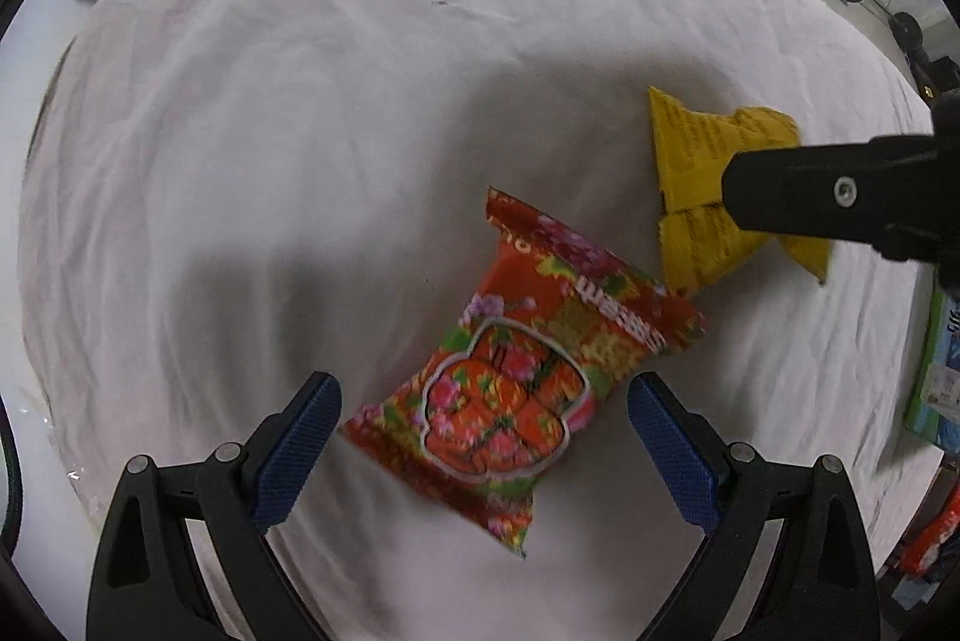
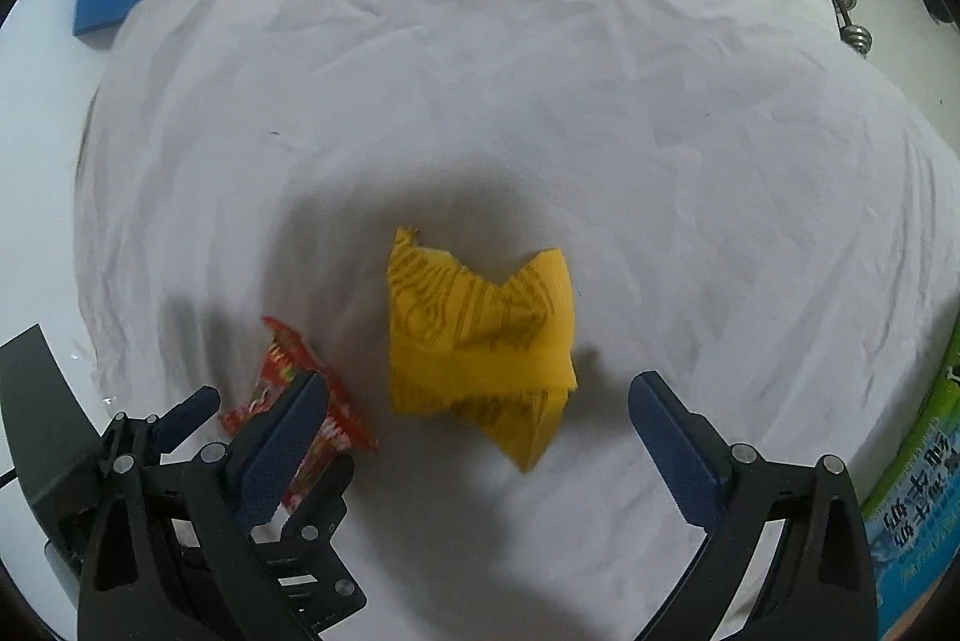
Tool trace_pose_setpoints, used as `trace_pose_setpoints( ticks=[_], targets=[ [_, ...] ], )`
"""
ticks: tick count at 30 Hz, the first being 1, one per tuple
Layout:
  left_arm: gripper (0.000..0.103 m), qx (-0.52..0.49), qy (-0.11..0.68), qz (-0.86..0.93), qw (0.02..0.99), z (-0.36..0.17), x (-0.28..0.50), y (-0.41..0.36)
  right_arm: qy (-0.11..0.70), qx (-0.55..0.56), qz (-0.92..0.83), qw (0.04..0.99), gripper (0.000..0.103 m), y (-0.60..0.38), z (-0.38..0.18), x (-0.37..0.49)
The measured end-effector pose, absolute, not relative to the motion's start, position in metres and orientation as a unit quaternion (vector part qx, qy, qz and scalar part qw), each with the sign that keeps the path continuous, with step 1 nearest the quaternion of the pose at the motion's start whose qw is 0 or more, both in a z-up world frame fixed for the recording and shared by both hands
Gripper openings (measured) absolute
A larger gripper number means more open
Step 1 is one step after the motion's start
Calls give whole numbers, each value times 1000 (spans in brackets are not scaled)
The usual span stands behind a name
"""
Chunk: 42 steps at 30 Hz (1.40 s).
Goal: Organize soft objects
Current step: 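Grasp the red floral pack with left tool while right grasps yellow pack, then carry both packs into the box and open both tools to drop them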
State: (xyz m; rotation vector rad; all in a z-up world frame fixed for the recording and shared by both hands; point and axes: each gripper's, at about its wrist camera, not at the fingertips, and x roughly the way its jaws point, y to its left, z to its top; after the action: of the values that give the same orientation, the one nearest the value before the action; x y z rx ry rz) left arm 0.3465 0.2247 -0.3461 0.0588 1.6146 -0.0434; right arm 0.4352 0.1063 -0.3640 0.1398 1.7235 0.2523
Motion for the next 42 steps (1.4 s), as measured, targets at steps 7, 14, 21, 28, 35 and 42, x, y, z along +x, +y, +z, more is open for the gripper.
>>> trace_pose_setpoints(
  ticks=[7, 14, 21, 28, 35, 42],
  targets=[
    [89, 18, 730, -33, 683, -365, 354, 227, 770, 53, 110, 626, 95, 119, -389, 439],
    [80, 32, 723, -36, 689, -367, 355, 218, 778, 31, 106, 619, 92, 143, -407, 442],
    [47, 38, 716, -41, 695, -356, 357, 213, 778, 6, 95, 621, 81, 161, -413, 444],
    [44, 35, 713, -36, 700, -354, 355, 212, 777, -13, 92, 622, 70, 180, -414, 441],
    [43, 25, 711, -24, 703, -356, 353, 220, 778, -23, 91, 621, 61, 176, -409, 442],
    [42, 22, 702, -16, 711, -349, 346, 223, 775, -35, 99, 623, 52, 187, -397, 433]
  ],
)
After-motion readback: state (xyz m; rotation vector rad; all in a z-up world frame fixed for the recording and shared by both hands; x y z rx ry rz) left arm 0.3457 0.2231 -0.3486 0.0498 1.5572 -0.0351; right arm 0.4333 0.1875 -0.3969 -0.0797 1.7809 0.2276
